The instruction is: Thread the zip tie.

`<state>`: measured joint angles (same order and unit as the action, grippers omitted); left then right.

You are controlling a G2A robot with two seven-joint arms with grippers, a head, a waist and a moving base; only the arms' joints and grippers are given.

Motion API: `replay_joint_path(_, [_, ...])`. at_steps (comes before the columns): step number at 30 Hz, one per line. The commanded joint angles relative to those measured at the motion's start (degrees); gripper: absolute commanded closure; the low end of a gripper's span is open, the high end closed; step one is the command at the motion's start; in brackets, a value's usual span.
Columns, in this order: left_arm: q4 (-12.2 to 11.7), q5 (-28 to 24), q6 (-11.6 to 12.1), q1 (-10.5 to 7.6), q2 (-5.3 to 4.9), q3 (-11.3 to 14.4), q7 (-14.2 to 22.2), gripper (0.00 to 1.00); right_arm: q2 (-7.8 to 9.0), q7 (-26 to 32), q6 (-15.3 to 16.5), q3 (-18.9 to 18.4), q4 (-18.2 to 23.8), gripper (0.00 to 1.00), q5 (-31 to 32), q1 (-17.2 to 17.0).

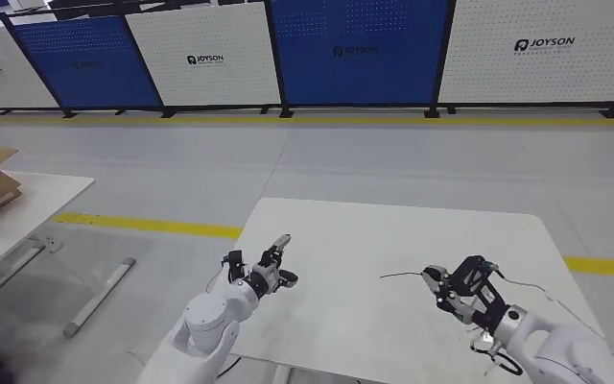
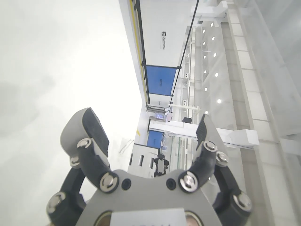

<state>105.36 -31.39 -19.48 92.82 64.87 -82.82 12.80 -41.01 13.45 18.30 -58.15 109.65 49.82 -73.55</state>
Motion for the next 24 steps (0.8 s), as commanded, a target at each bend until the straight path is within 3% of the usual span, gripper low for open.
replay_joint_path(1, [-0.2, -0.3, 0.0, -0.9, -0.86, 1.7, 1.1, 0.0, -0.45, -0.1, -0.1, 1.3, 0.1, 1.0, 6.2, 0.8])
replay_joint_path(5, [-1.6, -3.2, 0.0, -3.06, -2.77, 7.1, 3.8, 0.0, -1.88, 2.6, -1.1, 5.2, 0.5, 1.0, 13.0, 3.6])
replay_joint_path(8, [-3.2, -6.0, 0.0, -5.64, -4.61, 11.7, 5.4, 0.0, -3.05, 1.8, -0.4, 7.5, -0.2, 1.0, 12.4, 5.4])
replay_joint_path(19, [-3.4, -7.1, 0.0, -5.65, -4.55, 11.9, 5.9, 0.0, -3.12, 1.5, 0.1, 7.6, -0.2, 1.0, 12.9, 5.3])
replay_joint_path(24, [-4.9, -12.0, 0.0, -7.73, -5.14, 16.4, 11.1, 0.0, -4.0, 3.3, 1.2, 10.2, 0.2, 1.0, 21.4, 6.9])
